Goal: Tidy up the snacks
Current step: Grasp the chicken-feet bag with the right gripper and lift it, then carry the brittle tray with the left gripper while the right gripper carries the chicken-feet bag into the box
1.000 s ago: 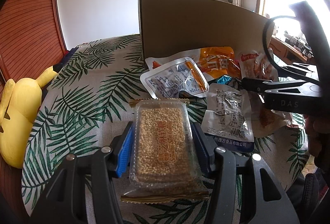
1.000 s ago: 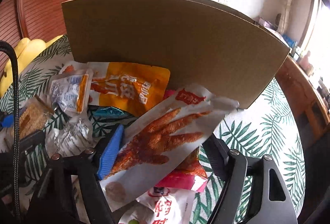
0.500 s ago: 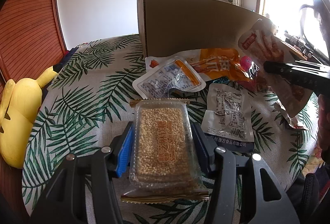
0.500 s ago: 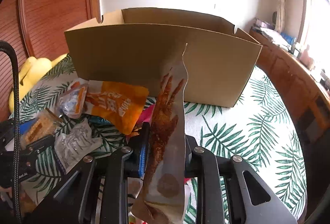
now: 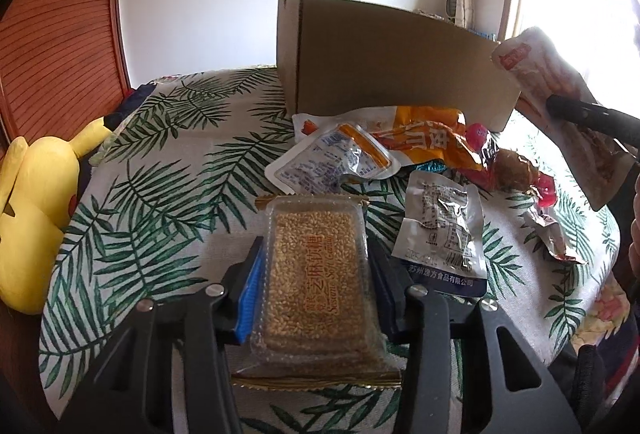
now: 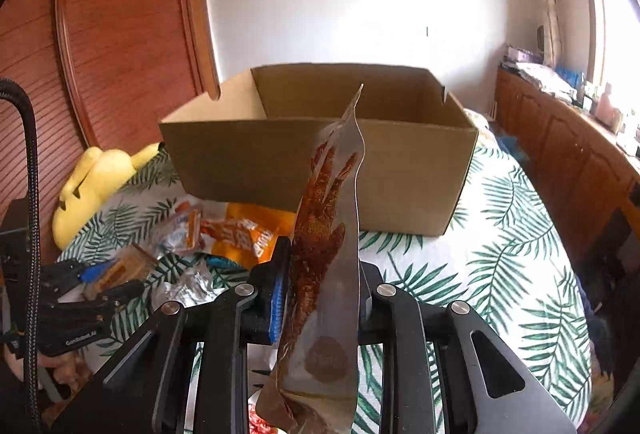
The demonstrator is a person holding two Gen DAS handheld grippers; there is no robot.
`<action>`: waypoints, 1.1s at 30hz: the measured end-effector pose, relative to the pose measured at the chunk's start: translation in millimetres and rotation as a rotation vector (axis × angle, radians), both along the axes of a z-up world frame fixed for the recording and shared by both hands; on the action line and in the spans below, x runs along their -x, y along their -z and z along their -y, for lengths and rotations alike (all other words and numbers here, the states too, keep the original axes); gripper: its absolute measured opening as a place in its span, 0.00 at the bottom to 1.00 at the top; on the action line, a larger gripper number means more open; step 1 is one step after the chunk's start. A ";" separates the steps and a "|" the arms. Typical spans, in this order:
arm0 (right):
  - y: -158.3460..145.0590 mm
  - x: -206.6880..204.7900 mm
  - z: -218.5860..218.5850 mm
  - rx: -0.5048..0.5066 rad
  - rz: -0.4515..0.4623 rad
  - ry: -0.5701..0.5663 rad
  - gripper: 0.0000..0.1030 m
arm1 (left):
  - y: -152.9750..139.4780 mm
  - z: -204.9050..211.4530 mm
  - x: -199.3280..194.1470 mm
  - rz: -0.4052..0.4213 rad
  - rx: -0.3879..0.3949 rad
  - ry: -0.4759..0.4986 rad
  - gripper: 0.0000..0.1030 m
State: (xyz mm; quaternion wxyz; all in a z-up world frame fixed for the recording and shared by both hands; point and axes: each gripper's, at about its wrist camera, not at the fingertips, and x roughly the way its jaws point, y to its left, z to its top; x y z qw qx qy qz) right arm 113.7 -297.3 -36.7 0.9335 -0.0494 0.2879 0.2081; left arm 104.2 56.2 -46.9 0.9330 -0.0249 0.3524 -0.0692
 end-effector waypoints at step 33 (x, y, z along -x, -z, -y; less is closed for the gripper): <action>-9.2 20.3 14.8 0.011 0.036 -0.008 0.22 | -88.7 33.9 19.0 0.178 0.055 0.108 0.45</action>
